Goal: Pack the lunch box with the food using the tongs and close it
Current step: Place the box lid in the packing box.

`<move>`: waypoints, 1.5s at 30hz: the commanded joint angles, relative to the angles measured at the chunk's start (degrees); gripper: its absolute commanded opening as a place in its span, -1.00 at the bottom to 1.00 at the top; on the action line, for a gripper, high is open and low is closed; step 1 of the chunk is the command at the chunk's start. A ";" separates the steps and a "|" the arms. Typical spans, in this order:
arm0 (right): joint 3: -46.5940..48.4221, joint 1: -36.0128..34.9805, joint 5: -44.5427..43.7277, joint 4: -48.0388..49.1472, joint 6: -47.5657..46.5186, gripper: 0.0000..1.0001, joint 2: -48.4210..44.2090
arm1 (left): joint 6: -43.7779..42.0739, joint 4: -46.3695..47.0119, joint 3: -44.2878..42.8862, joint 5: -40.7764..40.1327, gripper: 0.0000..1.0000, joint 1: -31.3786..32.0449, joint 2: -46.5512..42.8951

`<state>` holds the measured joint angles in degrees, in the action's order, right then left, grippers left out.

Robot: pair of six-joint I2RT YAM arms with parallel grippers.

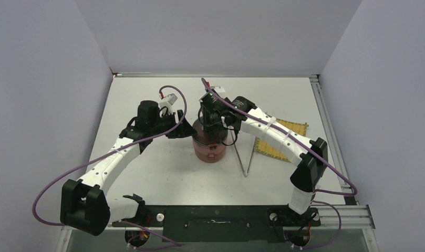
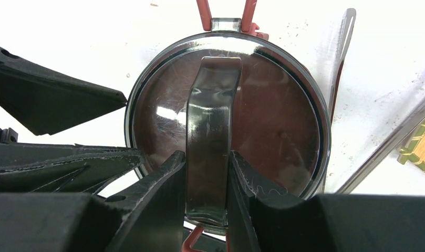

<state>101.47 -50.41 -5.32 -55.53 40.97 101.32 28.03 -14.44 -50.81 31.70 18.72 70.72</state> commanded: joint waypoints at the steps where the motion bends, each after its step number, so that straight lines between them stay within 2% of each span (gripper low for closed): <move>1: 0.51 -0.45 -2.77 -0.75 2.48 -0.89 -1.56 | -0.70 0.50 -0.26 -0.24 0.18 0.10 -1.71; 15: 6.91 -1.57 -6.11 -3.65 2.70 -0.89 1.21 | -0.35 0.72 -0.08 0.20 0.18 0.09 -1.54; 32: 3.60 -2.07 -7.28 0.86 6.02 -0.89 0.06 | -0.30 0.80 0.09 0.44 0.18 0.09 -1.88; 45: 3.51 -2.15 -4.33 -0.46 5.04 -0.89 0.68 | -0.19 0.84 0.18 0.55 0.18 0.09 -1.84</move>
<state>104.97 -52.18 -9.58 -56.69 46.15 103.66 28.12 -14.46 -50.37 31.73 18.72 70.28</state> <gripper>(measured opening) 0.294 0.590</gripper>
